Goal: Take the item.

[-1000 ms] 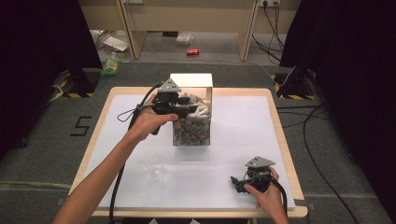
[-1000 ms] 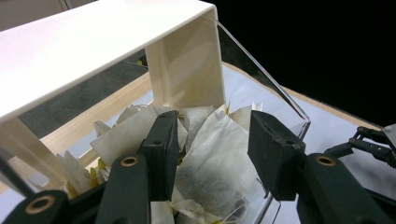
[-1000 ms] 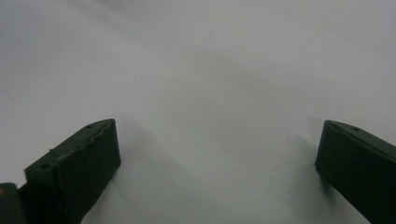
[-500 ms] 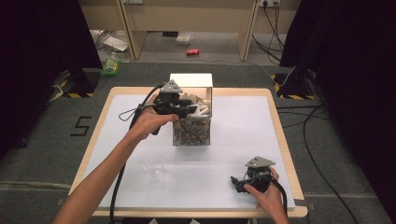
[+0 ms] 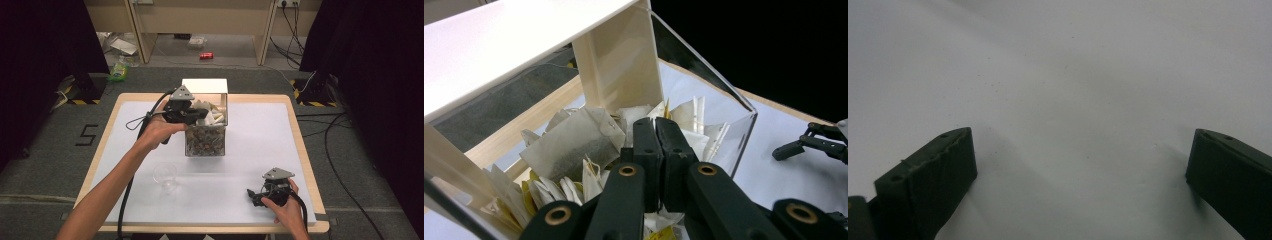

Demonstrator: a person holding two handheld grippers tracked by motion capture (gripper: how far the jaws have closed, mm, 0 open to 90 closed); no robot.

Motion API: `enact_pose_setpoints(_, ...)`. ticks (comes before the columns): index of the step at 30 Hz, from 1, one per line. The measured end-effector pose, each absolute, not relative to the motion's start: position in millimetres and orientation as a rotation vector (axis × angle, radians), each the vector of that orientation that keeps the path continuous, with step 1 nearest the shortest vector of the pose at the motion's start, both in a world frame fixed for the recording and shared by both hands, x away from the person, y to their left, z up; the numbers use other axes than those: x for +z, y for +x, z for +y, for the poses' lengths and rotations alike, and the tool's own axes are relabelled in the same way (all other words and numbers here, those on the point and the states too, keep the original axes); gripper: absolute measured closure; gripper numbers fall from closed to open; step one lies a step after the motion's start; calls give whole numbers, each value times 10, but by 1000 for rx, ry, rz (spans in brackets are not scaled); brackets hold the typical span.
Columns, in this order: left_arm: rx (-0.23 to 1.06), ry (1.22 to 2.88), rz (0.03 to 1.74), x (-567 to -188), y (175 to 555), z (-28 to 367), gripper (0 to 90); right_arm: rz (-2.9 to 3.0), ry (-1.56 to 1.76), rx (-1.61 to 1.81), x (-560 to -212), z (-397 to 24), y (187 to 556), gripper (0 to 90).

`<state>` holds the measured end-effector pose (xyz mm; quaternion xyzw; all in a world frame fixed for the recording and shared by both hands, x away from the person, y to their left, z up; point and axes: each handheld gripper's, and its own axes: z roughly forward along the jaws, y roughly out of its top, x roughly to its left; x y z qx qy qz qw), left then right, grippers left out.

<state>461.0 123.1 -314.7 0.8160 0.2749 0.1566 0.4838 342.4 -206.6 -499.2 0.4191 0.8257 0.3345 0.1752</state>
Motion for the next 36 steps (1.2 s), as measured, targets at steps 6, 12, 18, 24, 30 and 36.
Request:
enact_pose_setpoints(6,380,1973,668,-3110,4592,1259,881,2339,1187,947,-4993,-2065,3423,4)
enact_pose_setpoints(12,381,1966,671,-3100,4596,1276,881,2339,1188,948,-4993,-2066,3424,4)
enact_pose_setpoints(18,380,1957,670,-3071,4587,1284,882,2340,1187,947,-4992,-2066,3423,4)
enact_pose_setpoints(24,375,1927,658,-2971,4545,1333,885,2340,1188,948,-4993,-2066,3424,4)
enact_pose_setpoints(30,376,1897,638,-2846,4485,1389,886,2343,1189,945,-4990,-2066,3422,4)
enact_pose_setpoints(36,385,1876,616,-2717,4427,1422,886,2341,1187,947,-4992,-2066,3424,4)
